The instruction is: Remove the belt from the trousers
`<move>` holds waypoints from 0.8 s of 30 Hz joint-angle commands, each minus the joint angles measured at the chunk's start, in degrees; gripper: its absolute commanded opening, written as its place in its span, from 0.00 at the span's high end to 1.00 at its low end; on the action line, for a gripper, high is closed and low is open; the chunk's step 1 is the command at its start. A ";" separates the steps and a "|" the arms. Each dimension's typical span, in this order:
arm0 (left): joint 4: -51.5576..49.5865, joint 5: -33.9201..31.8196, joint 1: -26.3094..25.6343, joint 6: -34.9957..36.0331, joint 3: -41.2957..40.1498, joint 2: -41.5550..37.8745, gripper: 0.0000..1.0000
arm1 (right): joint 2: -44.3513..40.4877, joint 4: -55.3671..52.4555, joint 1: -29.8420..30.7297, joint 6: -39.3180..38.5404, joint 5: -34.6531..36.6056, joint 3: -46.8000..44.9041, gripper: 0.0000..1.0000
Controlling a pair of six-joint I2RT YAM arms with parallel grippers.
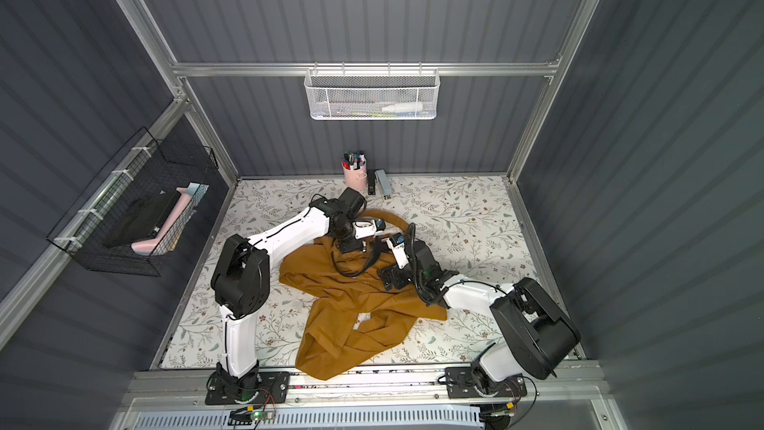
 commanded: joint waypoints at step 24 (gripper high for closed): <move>-8.41 -4.34 0.46 2.17 6.61 6.51 0.62 | 1.61 -7.63 -0.61 4.83 10.03 4.43 0.51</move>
